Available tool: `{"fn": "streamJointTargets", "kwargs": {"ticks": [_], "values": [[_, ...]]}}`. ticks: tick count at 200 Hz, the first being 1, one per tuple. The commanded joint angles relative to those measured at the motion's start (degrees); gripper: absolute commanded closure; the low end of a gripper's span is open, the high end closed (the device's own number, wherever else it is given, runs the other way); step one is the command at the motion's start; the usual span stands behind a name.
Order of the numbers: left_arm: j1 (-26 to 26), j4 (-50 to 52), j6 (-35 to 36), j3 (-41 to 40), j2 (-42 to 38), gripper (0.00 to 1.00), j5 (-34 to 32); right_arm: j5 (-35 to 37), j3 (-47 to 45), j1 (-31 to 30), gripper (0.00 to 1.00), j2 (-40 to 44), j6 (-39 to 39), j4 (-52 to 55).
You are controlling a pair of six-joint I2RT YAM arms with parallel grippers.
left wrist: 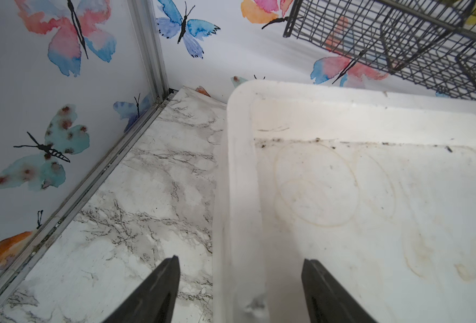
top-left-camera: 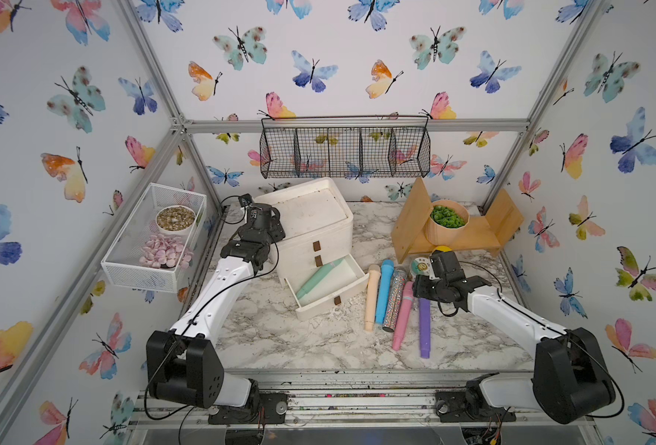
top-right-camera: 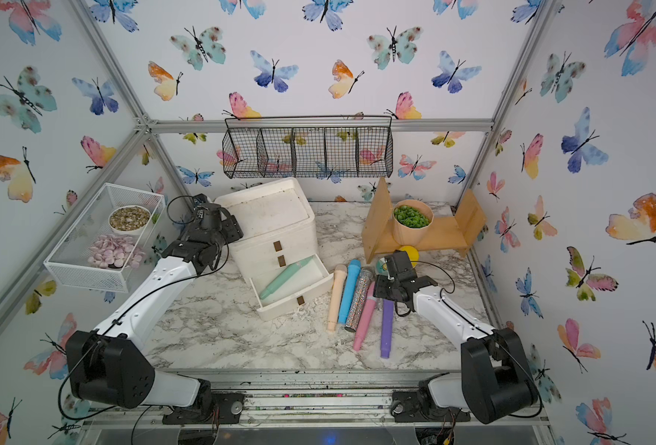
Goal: Take the microphone out of the drawer
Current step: Place the microphone at the center of the board, then pick up the microphone from the drawer.
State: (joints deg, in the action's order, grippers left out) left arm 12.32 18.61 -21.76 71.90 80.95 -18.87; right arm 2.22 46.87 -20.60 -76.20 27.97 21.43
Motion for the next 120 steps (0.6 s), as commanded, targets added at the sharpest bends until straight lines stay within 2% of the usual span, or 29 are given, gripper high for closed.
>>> {"fn": "streamJointTargets", "kwargs": {"ticks": [1, 45, 61, 65, 70, 73, 93, 120], "values": [[-0.13, 1.99, 3.42, 1.07, -3.48, 0.25, 1.56, -1.33, 2.18, -0.14, 0.35, 2.47, -0.33, 2.89], [-0.1, 3.58, 8.63, -2.1, -8.39, 0.25, 7.52, -6.06, 4.78, -0.14, 0.26, 6.61, -0.04, -0.64], [-0.1, 3.87, 10.65, -4.83, -10.69, 0.25, 13.08, -10.26, 5.36, -0.14, 0.2, 6.61, 0.56, -3.36], [-0.1, 3.95, 10.84, -5.57, -11.26, 0.25, 14.37, -11.48, 5.54, -0.14, 0.15, 6.35, 0.67, -3.79], [-0.02, 3.96, 10.86, -6.54, -11.98, 0.25, 15.59, -12.77, 5.89, -0.14, 0.04, 6.04, 1.0, -4.36], [-0.01, 3.99, 10.86, -7.19, -12.33, 0.24, 16.54, -13.59, 6.06, -0.14, 0.02, 5.76, 1.08, -4.66], [-0.01, 4.63, 11.12, -10.57, -14.52, 0.24, 20.97, -18.85, 6.69, -0.14, 0.02, 4.16, 2.88, -7.41], [0.96, 5.87, 11.87, -14.6, -16.38, 0.24, 23.35, -27.79, 6.08, -0.14, 0.02, 2.17, 7.01, -13.25]]}}
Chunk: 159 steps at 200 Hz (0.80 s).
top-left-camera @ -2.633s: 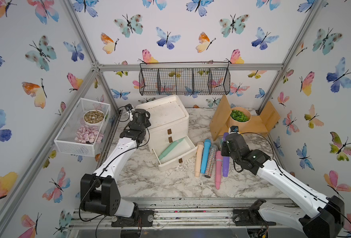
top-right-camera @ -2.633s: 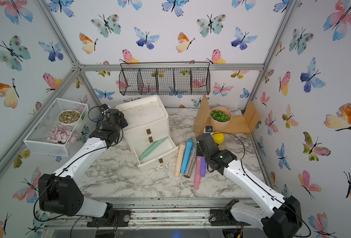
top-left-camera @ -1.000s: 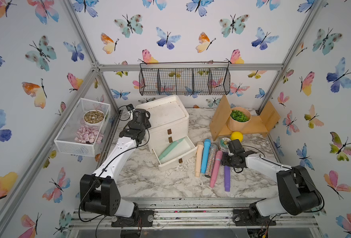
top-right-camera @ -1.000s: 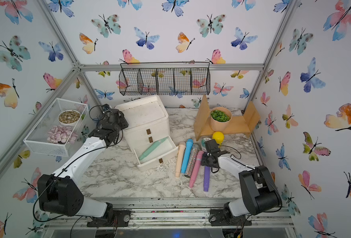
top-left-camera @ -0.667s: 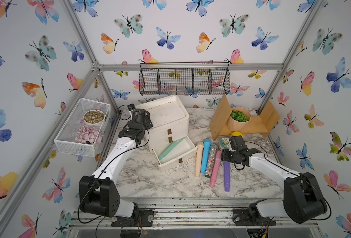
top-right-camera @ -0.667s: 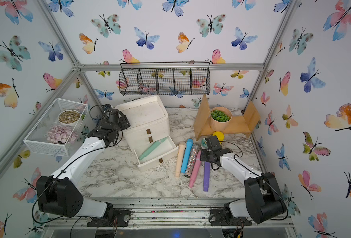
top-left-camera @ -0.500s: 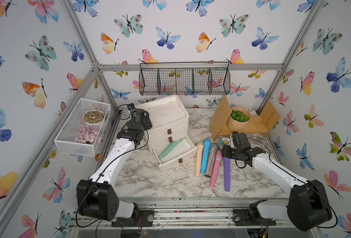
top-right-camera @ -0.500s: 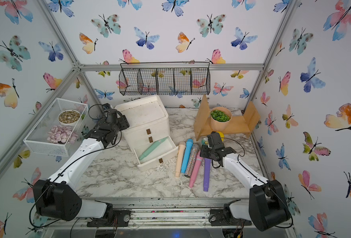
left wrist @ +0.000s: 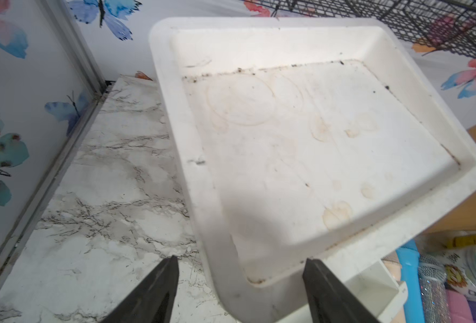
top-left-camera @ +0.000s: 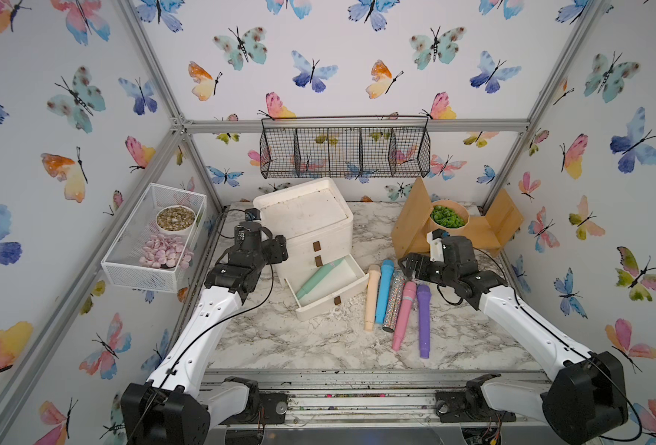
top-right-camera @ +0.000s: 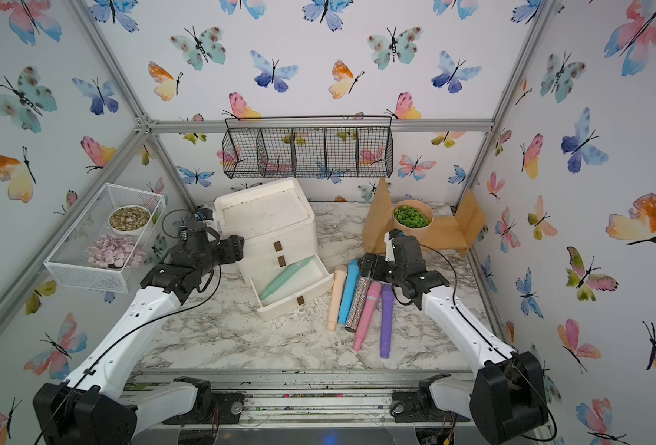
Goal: Take the microphone out of the drawer
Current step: Pick up the microphone from the drawer.
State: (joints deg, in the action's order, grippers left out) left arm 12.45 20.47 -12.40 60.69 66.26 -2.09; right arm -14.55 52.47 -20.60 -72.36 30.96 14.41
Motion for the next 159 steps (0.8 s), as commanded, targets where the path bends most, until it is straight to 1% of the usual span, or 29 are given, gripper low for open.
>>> {"fn": "streamJointTargets", "kwargs": {"ticks": [1, 24, 36, 53, 85, 105, 134, 159], "values": [[0.87, 4.08, 2.58, -3.51, -1.72, 0.24, 6.57, -11.29, 0.47, -0.14, 0.02, -1.75, 4.19, -6.5], [3.02, 5.01, 3.59, -6.22, -2.06, 0.25, 6.57, -16.95, -0.57, -0.14, 0.02, -3.26, 7.9, -10.93], [4.34, 5.19, 4.13, -7.27, -1.66, 0.25, 6.45, -18.78, -1.4, -0.14, 0.02, -3.74, 9.54, -13.29], [7.5, 5.28, 4.81, -7.81, -0.33, 0.26, 5.48, -20.37, -2.81, -0.14, 0.02, -3.71, 11.48, -16.12], [14.63, 5.54, 5.63, -6.92, 4.41, 0.27, 3.01, -21.3, -3.94, -0.14, 0.02, -3.08, 12.18, -17.23], [17.8, 5.24, 6.02, -5.93, 8.06, 0.27, 0.83, -21.32, -4.93, -0.14, 0.02, -2.28, 12.18, -17.14], [20.32, 4.83, 7.13, -4.58, 13.69, 0.27, -2.49, -20.73, -6.49, -0.14, 0.02, -0.67, 12.11, -16.66], [20.87, 3.63, 8.85, -4.01, 17.34, 0.27, -6.42, -19.89, -7.03, -0.14, 0.02, 0.46, 11.42, -15.57]]}}
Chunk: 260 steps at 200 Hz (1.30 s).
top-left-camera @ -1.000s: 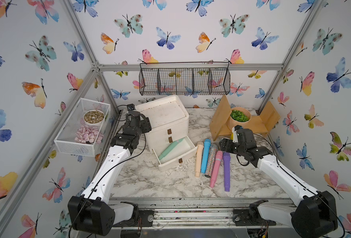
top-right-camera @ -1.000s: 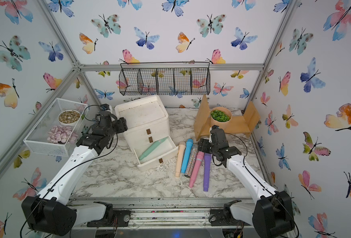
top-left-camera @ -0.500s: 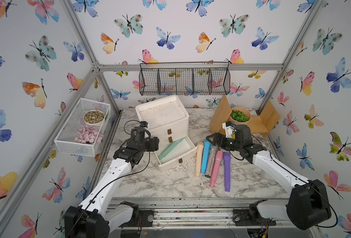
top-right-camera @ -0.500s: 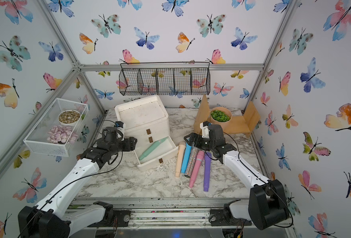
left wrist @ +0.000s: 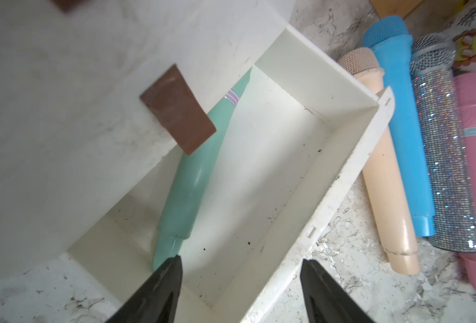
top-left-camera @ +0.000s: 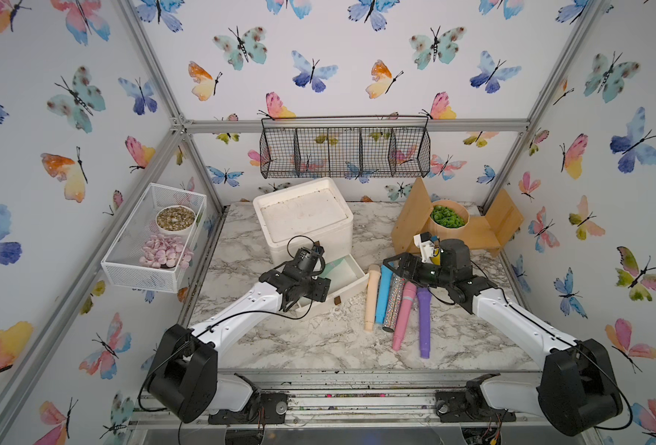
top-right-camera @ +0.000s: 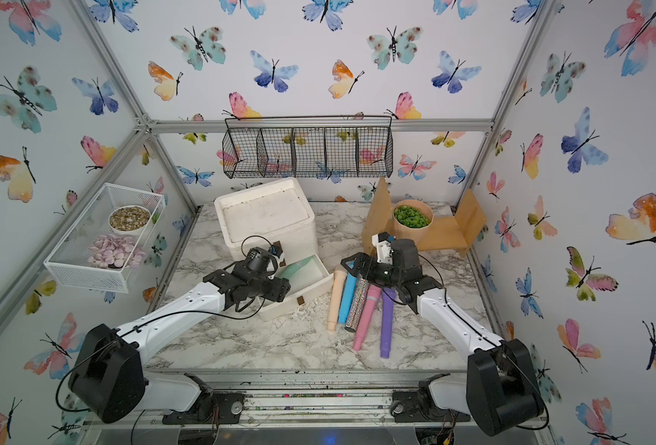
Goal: Take the microphone out of the drawer
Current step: Pick up the microphone from the drawer.
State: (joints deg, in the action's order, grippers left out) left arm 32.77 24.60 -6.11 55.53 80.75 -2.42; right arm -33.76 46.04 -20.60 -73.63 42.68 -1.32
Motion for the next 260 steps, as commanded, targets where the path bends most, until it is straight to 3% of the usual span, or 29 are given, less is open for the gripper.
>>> {"fn": "streamJointTargets", "kwargs": {"ticks": [1, 64, 149, 260], "values": [[0.54, -0.6, 2.66, 1.16, 2.97, 0.27, -6.15, -0.64, -0.6, -0.14, 0.02, 1.77, -0.35, 0.22], [0.49, -5.76, 7.24, 0.12, 9.31, 0.26, -12.95, 0.36, -0.69, -0.14, 0.02, 2.26, -1.32, 1.18], [-0.4, -7.14, 7.26, 4.62, 19.85, 0.27, -11.52, 0.78, -0.6, -0.14, 0.02, 1.43, -1.37, 1.23], [-2.54, -6.14, 7.19, 5.02, 23.38, 0.35, -8.12, 1.94, -0.05, -0.14, 0.02, 0.8, -1.19, 1.26]]}}
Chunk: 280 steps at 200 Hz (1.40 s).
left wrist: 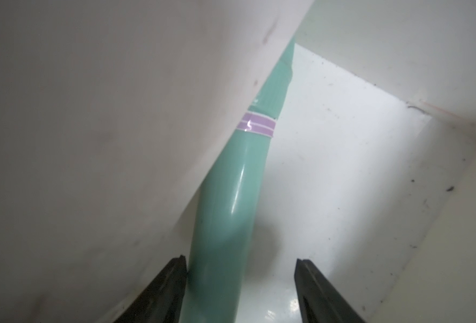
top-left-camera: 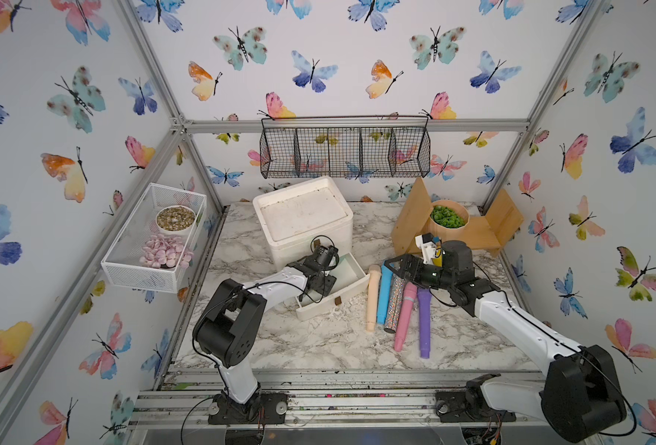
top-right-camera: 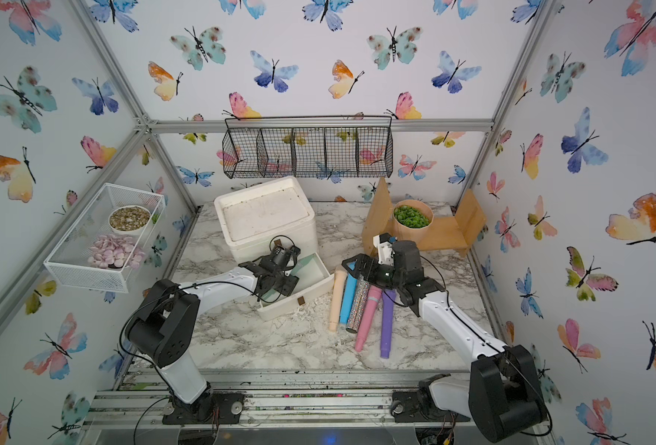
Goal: Take the microphone out of the drawer
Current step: Pick up the microphone from the drawer.
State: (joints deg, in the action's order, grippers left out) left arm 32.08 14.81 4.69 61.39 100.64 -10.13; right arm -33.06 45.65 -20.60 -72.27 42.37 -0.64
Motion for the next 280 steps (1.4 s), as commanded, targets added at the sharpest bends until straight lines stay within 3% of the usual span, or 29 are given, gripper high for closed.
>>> {"fn": "streamJointTargets", "kwargs": {"ticks": [1, 31, 78, 122, 179, 212, 252, 280], "values": [[-1.84, 3.74, -3.62, -0.83, 3.5, 0.35, -0.41, 1.24, 0.37, -0.14, 0.02, -0.57, -0.89, 0.57], [-1.84, 4.36, -3.94, -0.48, 4.75, 0.4, -1.18, 1.49, 0.41, -0.14, 0.02, -0.39, -0.89, 0.64], [-1.84, 6.53, -3.04, -0.34, 3.3, 0.62, -2.67, 2.38, 0.41, -0.14, 0.02, -0.05, -0.89, 0.6], [-1.74, 7.72, -2.05, -2.61, 0.22, 0.61, -2.91, 2.23, 0.23, -0.14, 0.02, -1.08, -0.45, -0.8], [-1.49, 4.82, 5.9, -4.06, -1.79, 0.58, -1.27, 0.33, 0.58, -0.14, 0.02, -3.69, -0.1, -2.34], [-1.76, 3.9, 12.74, -3.92, -3.71, 0.58, 3.85, -0.85, 1.45, -0.14, 0.02, -5.11, -0.14, -2.51], [-3.88, 7.11, 19.85, -2.31, -5.78, 0.64, 15.74, -1.05, 2.07, -0.14, 0.02, -5.12, -0.61, -1.98], [-4.02, 8.45, 21.16, -2.24, -5.99, 0.64, 17.55, -0.71, 2.16, -0.14, 0.02, -4.84, -0.97, -1.61]]}}
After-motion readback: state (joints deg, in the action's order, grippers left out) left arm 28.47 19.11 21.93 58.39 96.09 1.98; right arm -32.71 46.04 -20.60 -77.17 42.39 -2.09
